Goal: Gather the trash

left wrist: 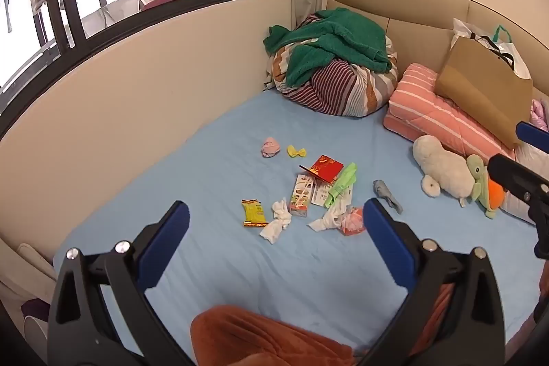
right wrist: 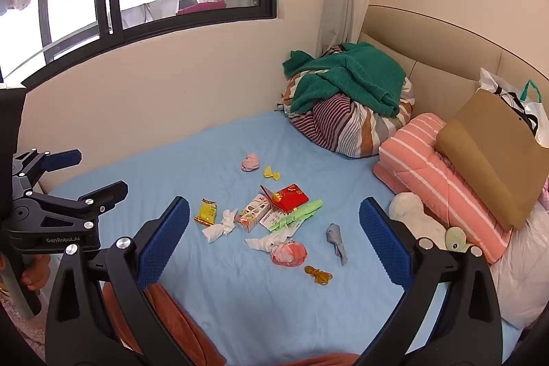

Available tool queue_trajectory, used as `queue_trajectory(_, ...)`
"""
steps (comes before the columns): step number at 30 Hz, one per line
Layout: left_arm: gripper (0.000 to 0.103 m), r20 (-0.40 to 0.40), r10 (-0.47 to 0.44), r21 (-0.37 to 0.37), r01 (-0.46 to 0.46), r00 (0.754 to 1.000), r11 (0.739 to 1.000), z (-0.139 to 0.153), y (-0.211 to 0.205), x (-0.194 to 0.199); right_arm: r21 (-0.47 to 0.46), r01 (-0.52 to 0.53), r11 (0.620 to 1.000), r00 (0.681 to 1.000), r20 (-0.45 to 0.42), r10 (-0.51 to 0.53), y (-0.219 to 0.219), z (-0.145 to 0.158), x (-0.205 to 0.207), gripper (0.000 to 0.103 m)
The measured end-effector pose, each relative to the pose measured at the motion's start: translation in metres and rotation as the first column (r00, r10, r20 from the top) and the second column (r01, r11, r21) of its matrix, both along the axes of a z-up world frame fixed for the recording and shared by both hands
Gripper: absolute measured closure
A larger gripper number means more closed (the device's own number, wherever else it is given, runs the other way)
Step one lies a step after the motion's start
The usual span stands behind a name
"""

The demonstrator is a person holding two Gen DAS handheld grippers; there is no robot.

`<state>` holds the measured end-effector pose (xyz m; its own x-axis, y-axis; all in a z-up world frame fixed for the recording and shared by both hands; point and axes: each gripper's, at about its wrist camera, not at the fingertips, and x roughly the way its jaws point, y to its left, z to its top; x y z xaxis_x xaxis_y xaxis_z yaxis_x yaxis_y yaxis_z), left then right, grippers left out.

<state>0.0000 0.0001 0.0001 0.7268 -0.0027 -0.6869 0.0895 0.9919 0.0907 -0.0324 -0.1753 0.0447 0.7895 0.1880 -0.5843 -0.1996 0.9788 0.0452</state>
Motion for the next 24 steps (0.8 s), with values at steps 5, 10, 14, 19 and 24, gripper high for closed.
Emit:
queue_trajectory(5, 0.003, 0.002, 0.0, 0.0, 0.0, 1.0, 1.0, 0.0002, 0.0, 0.0001, 0.002, -0.004, 1.0, 1.0, -0.006, 0.004, 0.001, -0.0003, -0.0002, 0.007)
queue_trajectory(10, 0.003, 0.006, -0.001, -0.004, 0.001, 1.0, 1.0, 0.0004, 0.001, -0.0004, 0.001, -0.006, 1.0, 1.0, -0.009, 0.006, 0.0012, 0.0006, 0.0001, 0.007)
queue_trajectory(14, 0.003, 0.006, 0.0, -0.002, 0.0, 1.0, 1.0, 0.0002, 0.0001, -0.0002, 0.0, -0.002, 1.0, 1.0, -0.003, 0.002, 0.002, 0.0018, -0.0014, 0.007)
queue_trajectory(19, 0.003, 0.004, -0.002, -0.004, 0.002, 1.0, 1.0, 0.0001, 0.0002, -0.0003, 0.001, -0.002, 1.0, 1.0, -0.002, 0.002, 0.0023, 0.0032, -0.0011, 0.007)
queue_trajectory(24, 0.003, 0.007, -0.005, 0.002, 0.005, 1.0, 1.0, 0.0004, -0.0005, -0.0007, 0.002, -0.005, 1.0, 1.0, -0.003, 0.005, 0.0046, 0.0071, 0.0006, 0.007)
